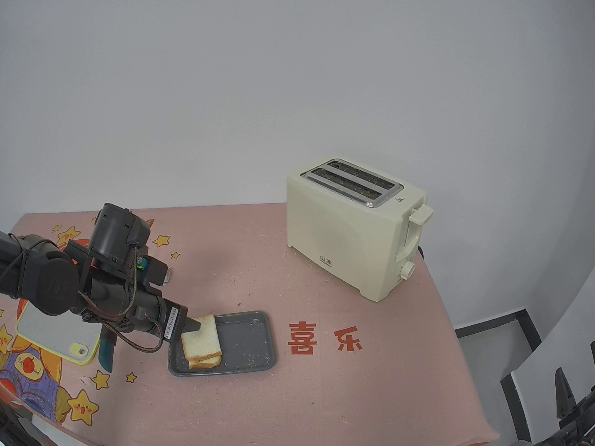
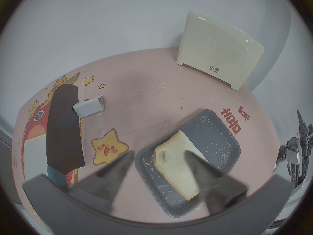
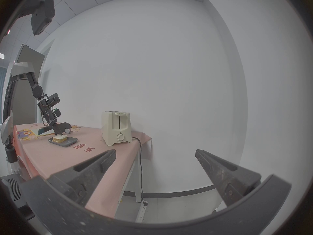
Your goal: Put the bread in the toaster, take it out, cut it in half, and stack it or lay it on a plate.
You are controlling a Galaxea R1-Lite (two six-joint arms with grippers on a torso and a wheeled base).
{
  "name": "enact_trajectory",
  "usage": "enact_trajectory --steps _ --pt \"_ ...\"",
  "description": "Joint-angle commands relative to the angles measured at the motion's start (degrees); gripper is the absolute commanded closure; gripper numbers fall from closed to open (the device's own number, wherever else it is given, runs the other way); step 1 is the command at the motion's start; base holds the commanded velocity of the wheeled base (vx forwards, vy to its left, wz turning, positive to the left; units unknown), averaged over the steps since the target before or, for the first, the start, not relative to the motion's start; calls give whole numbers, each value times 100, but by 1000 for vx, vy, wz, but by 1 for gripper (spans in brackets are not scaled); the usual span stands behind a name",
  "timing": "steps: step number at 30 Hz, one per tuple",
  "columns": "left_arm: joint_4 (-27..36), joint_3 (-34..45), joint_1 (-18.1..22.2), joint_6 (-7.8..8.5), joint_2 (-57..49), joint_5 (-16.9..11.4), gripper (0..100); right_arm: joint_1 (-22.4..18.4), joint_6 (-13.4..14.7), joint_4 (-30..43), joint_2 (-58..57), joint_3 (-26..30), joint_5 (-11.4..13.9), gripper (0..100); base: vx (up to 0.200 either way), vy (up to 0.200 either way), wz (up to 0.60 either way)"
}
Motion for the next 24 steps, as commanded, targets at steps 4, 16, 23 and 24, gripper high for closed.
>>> enact_trajectory --steps 4,16,23,24 --pt "8 12 -3 7 -33 3 0 0 -1 -1 -22 88 3 0 0 0 0" --pt "8 38 -3 34 -463 11 0 0 -1 -1 -22 88 3 0 0 0 0" --pt "-1232 917 5 7 -2581 178 0 0 -10 -1 -22 88 3 0 0 0 0" --pt "-1487 1084 5 25 -2836 275 0 -9 -10 -1 -22 88 3 0 0 0 0"
